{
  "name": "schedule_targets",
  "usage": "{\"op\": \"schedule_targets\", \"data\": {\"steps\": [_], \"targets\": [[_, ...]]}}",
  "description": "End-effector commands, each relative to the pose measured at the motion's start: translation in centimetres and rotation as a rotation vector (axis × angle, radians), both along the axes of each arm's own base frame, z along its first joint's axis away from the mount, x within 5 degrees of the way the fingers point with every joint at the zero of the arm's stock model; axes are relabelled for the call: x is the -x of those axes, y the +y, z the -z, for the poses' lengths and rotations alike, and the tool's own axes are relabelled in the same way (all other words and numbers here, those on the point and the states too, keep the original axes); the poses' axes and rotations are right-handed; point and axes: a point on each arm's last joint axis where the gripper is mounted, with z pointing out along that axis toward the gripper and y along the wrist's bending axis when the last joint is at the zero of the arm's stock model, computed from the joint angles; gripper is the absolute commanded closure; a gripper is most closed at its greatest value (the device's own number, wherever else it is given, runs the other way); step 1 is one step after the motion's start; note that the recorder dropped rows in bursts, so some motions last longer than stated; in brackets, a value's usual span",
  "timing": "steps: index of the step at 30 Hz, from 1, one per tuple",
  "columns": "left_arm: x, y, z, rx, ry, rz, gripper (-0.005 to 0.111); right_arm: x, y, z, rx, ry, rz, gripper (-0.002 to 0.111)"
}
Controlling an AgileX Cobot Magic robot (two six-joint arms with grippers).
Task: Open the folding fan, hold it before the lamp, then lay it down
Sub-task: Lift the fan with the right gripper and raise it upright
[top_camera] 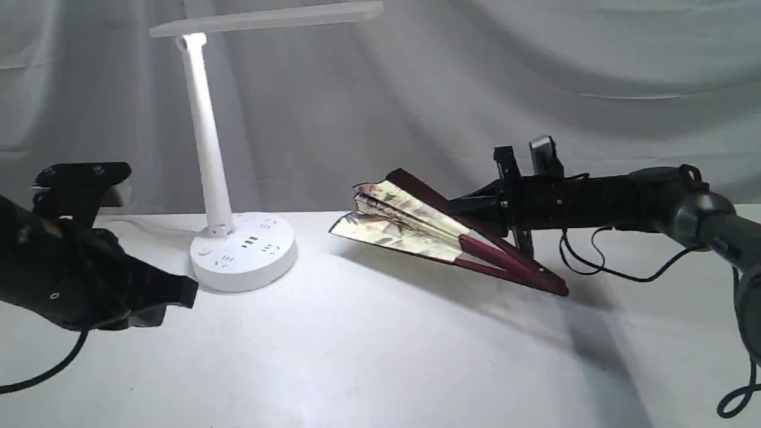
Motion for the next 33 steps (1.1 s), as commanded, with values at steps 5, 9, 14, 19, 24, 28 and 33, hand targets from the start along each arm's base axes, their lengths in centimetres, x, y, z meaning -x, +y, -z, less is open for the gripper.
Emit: {"op": "schedule_targets", "data": {"steps": [5,9,14,19,24,28,33], "targets": [[-0.6,-0.6,-0.7,0.064,-0.078,-0.006,0.107,-0.1,0.0,-0.9,-0.090,0.034,0.026,0.108],[-0.6,-0.6,-0.7,0.064,-0.078,-0.006,0.107,-0.3,0.0,-1.4,-0.156,0.023,0.046,0.108],[-0.8,-0.5,-0.8,0.065,-0.096,-0.012,0.107,-0.3,0.0,-1.5,-0.165,0.021,0.049,0.108],[-0.8,-0.5,-0.8,0.065,-0.098,-0.012,0.107,-0.3,0.0,-2.7,-0.161,-0.002,0.047,0.108],[-0.8,-0.5,-0.8,0.065,-0.098,-0.012,0.107,-0.1,0.4,-4.6,-0.100,-0.039,0.023,0.108],[-0.8,-0.5,-0.8,0.065,-0.098,-0.012,0.107,0.1,0.4,-5.2,-0.076,-0.040,0.017,0.108],[-0.8,-0.5,-0.8,0.065,-0.100,-0.013,0.107,0.7,0.5,-5.1,-0.082,-0.014,0.017,0.108]]}}
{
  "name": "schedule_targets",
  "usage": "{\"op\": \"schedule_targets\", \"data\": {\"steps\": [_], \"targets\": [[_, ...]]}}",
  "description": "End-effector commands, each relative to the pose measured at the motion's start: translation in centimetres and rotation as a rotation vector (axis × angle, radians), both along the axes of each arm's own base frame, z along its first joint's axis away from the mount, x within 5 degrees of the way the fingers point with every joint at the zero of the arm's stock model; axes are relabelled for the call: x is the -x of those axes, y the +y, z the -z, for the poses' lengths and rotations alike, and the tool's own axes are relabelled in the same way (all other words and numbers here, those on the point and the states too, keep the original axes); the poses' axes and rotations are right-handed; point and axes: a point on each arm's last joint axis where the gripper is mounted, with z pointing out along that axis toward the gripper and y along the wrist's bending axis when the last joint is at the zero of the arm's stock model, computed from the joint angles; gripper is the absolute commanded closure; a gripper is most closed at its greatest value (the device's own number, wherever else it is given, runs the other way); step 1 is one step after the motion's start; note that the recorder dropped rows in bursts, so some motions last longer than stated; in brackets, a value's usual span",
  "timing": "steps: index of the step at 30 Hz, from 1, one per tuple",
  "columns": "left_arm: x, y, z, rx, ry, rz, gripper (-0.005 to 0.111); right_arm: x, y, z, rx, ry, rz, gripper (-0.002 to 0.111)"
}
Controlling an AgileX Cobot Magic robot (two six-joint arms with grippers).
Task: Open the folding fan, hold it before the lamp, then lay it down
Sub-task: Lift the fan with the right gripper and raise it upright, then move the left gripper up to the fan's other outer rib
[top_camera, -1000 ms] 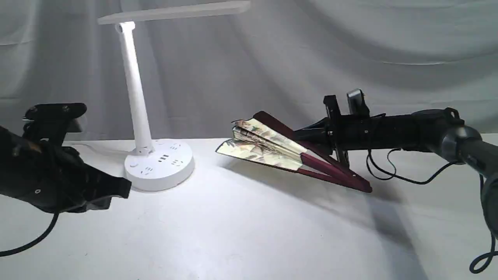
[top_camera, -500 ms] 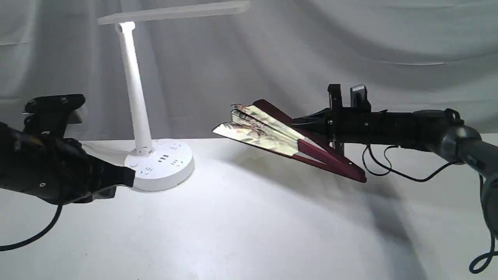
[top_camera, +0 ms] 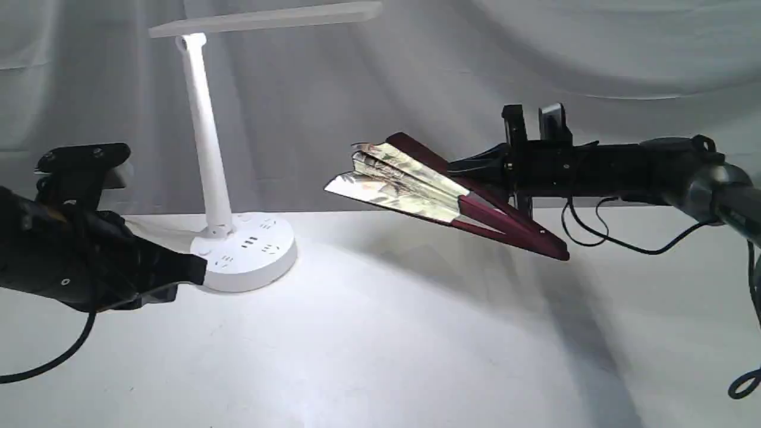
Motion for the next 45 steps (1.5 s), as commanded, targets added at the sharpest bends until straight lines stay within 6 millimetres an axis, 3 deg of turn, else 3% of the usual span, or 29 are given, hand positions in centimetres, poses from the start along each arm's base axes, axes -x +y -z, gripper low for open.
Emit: {"op": "schedule_targets", "data": {"steps": [1,12,24,37,45], "targets": [[-0.2,-0.2,-0.3,0.007,-0.021,-0.001,0.107,0.6,0.4,-0.9,0.002,-0.019,-0.017,0.108],[-0.2,-0.2,-0.3,0.007,-0.019,0.000,0.107,3.5,0.5,-2.9,0.065,-0.061,-0.045,0.108],[0.0,-0.2,-0.2,0.003,-0.004,0.006,0.107,9.3,-0.2,-5.2,0.109,-0.095,-0.045,0.108],[0.6,-0.3,0.2,-0.008,0.068,0.045,0.107,14.6,0.9,-6.3,0.097,-0.132,-0.039,0.108],[2.0,-4.1,0.3,-0.064,0.057,0.202,0.107,16.8,1.4,-6.4,0.110,-0.135,-0.050,0.108]]}}
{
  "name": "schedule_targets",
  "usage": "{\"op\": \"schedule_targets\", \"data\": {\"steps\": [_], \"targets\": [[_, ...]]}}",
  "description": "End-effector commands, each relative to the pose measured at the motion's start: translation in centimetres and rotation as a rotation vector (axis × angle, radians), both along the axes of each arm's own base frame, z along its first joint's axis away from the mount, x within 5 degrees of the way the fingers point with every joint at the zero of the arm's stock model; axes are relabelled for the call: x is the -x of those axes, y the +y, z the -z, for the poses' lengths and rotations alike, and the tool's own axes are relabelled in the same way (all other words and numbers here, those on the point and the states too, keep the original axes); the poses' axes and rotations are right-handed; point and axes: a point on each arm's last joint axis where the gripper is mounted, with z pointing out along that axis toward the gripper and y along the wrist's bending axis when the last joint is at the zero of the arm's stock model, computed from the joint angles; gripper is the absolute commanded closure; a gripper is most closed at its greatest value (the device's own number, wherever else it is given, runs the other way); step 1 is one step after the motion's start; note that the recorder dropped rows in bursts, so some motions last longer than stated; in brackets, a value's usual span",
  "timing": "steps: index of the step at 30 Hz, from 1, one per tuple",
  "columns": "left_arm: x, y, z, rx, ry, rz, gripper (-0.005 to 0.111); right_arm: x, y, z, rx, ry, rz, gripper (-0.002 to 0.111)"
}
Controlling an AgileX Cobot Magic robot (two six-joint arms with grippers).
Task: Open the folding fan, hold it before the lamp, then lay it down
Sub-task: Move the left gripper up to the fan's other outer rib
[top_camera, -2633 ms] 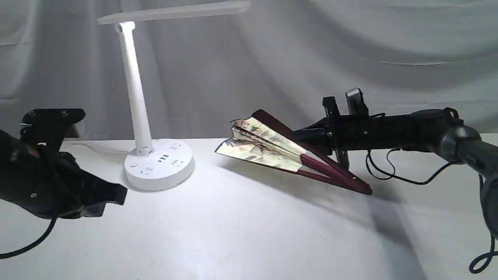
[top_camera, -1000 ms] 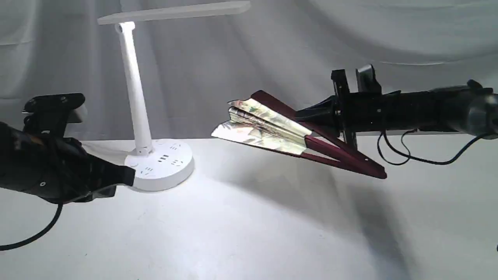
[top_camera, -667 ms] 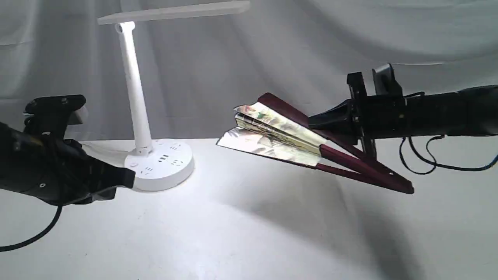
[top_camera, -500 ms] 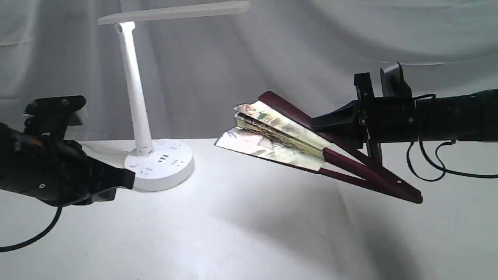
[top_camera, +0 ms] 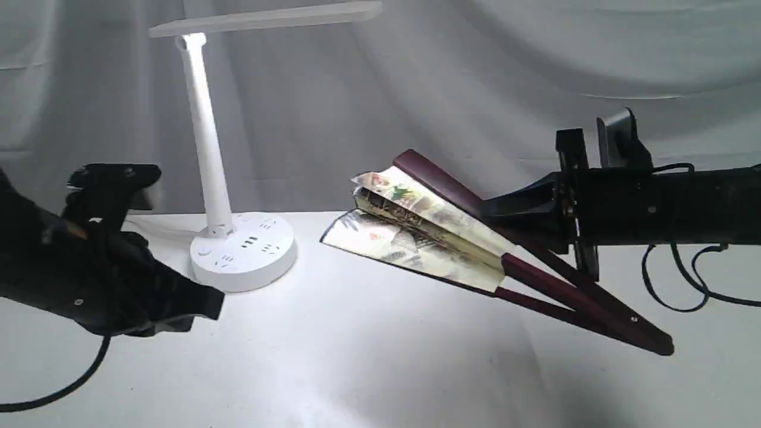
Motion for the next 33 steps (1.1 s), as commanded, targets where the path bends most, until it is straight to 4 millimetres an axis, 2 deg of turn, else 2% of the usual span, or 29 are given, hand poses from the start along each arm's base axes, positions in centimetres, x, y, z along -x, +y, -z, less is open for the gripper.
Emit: {"op": "schedule_targets", "data": {"steps": [1,9,13,19,23,25,29,33], "targets": [[0.6,-2.0,-0.2,-0.012,-0.020,0.082,0.107,1.0,0.1,-0.7,-0.012,-0.028,-0.003,0.108],[1.7,-4.8,-0.1,-0.048,-0.108,0.197,0.107,2.8,0.5,-1.5,0.014,-0.070,-0.018,0.108],[2.4,-5.7,1.5,-0.029,-0.295,0.204,0.107,2.9,0.5,-1.8,0.015,-0.078,-0.018,0.108],[4.0,-4.7,3.6,0.094,-0.588,0.047,0.107,2.9,0.5,-1.8,0.021,-0.089,-0.021,0.108],[5.2,-3.6,4.3,0.262,-0.679,-0.085,0.107,2.8,0.5,-1.9,0.020,-0.096,-0.018,0.108],[6.0,-3.4,4.3,0.338,-0.726,-0.081,0.107,2.8,0.5,-1.9,0.020,-0.096,-0.018,0.108],[6.9,-3.6,4.2,0.457,-0.747,-0.063,0.107,2.8,0.5,-1.9,0.021,-0.098,-0.019,0.108],[6.8,-3.7,4.5,0.596,-0.645,-0.166,0.106,2.8,0.5,-1.9,0.023,-0.103,-0.022,0.108]]}}
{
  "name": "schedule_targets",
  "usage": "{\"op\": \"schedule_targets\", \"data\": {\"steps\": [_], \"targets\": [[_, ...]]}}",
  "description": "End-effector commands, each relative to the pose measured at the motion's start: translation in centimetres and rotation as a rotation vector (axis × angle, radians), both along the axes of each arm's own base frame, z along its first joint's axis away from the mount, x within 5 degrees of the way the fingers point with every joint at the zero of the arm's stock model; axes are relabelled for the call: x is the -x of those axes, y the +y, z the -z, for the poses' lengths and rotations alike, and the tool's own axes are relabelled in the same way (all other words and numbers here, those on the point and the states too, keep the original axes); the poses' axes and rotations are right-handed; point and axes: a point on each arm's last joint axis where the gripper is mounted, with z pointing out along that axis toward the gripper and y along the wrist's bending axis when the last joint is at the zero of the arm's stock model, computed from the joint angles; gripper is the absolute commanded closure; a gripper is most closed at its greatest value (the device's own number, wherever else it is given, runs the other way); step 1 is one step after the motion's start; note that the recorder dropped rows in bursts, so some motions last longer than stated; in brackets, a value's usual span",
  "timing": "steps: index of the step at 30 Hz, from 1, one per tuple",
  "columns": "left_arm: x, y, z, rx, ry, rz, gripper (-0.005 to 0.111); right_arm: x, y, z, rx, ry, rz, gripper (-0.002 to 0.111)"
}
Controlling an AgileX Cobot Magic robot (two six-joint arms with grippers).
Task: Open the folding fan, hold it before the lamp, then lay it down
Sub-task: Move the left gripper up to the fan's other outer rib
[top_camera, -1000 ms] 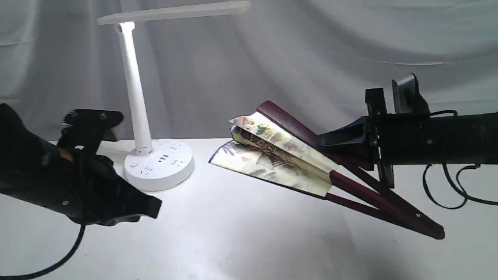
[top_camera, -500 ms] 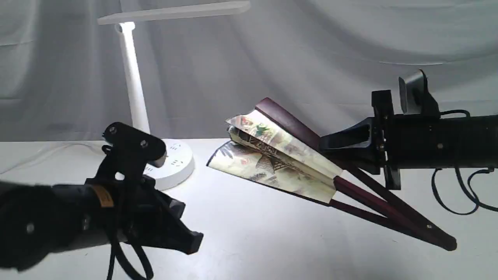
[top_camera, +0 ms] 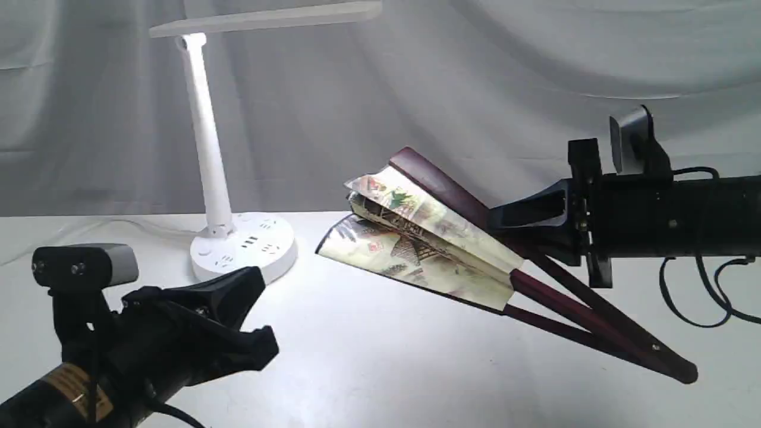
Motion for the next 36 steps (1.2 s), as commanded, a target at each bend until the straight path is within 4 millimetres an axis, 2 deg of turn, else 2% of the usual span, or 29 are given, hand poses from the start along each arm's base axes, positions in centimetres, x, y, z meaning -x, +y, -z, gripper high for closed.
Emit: {"op": "schedule_targets", "data": {"steps": [1,3,11,14,21,26,31,36], "targets": [[0.1,-0.3,0.4,0.138,0.067,-0.005,0.105,0.2,0.0,-0.6,-0.014,-0.033,-0.002,0.108],[-0.1,-0.5,0.9,0.176,0.111,-0.004,0.101,0.2,0.0,-0.6,-0.011,-0.040,-0.003,0.108],[-2.1,-3.1,3.0,0.485,0.384,0.052,0.059,0.2,0.0,-0.6,-0.005,-0.051,-0.006,0.108],[-3.1,-4.3,2.9,0.549,0.391,0.114,0.057,0.2,0.0,-0.6,-0.004,-0.052,-0.007,0.108],[-5.2,-6.1,3.6,0.844,0.462,0.169,0.057,0.2,0.0,-0.6,0.002,-0.065,-0.010,0.108],[-5.9,-6.1,5.4,0.965,0.529,0.111,0.057,0.2,0.0,-0.6,0.002,-0.065,-0.010,0.108],[-6.3,-6.1,7.0,1.012,0.593,0.063,0.057,0.2,0.0,-0.6,0.002,-0.068,-0.010,0.108],[-6.9,-6.1,7.4,1.043,0.589,0.035,0.057,0.2,0.0,-0.6,0.002,-0.068,-0.010,0.108]]}}
